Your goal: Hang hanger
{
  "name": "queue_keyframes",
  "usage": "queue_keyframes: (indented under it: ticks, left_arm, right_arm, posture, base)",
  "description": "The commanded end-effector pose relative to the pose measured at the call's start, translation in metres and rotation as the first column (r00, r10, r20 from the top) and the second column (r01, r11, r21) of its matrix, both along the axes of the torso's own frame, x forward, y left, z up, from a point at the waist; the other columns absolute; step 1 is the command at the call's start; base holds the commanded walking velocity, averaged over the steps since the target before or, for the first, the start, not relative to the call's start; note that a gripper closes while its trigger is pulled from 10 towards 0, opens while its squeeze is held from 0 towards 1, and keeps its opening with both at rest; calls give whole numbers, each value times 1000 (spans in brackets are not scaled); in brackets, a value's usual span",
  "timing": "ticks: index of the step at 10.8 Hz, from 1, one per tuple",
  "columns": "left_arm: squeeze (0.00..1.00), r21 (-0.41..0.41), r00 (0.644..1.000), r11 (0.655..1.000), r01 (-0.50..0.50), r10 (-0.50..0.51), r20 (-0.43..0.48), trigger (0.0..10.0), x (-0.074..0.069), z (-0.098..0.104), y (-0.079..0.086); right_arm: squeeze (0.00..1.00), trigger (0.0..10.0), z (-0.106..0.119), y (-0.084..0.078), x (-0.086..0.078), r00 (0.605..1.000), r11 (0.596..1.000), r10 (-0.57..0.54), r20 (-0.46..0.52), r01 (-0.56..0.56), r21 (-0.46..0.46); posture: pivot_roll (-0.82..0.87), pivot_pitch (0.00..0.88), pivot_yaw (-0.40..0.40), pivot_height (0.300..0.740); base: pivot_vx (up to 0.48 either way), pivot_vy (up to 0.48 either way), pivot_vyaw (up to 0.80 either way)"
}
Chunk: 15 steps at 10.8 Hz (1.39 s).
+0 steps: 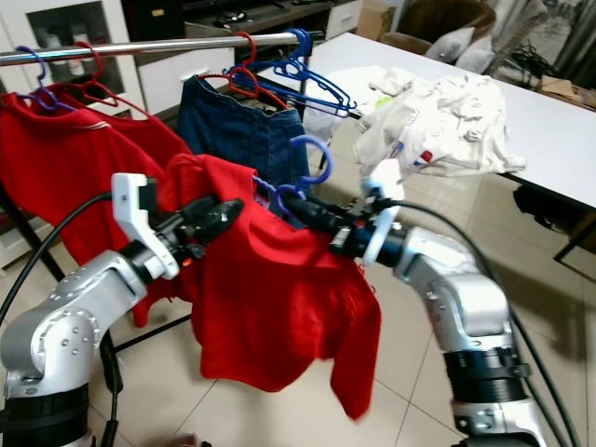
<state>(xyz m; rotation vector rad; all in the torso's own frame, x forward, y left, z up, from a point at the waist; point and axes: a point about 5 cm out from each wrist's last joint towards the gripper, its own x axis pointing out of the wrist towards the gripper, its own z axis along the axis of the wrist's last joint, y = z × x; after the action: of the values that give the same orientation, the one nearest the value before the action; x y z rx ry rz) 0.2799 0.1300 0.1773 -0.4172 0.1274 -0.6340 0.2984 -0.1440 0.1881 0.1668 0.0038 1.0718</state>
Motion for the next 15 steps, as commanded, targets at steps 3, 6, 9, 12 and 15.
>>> queue_keyframes:
  ticks: [3, 6, 9, 12, 15]
  left_arm:
    - [0, 9, 999, 1000, -6, 7, -43, 10000, 2, -9, -2]
    - [0, -58, 998, 996, 61, -62, -11, 0, 2, -2, -14]
    - [0, -77, 998, 996, 53, -55, -15, 0, 3, -3, -14]
    - [0, -90, 998, 994, 58, -59, -14, 0, 3, -1, -14]
    - [0, -115, 998, 992, 61, -64, -19, 0, 4, 0, -18]
  right_arm:
    - [0, 0, 12, -7, -2, 999, 1000, -7, 36, 6, 29]
    - [0, 0, 12, -8, -3, 999, 1000, -9, 35, 8, 13]
    - [0, 0, 12, -8, -3, 999, 1000, -5, 35, 5, 5]
    - [0, 0, 12, -7, -4, 999, 1000, 0, 38, 0, 4]
    - [0, 0, 12, -7, -4, 999, 1000, -3, 41, 3, 4]
  posture:
    - [90, 0, -76, 740]
    - [84, 0, -72, 740]
    - [83, 0, -72, 740]
    - [83, 0, -70, 740]
    - [81, 0, -64, 740]
  base:
    - [0, 0, 0]
    - [0, 0, 0]
    - [0, 0, 0]
    - [0, 0, 0]
    - [0, 0, 0]
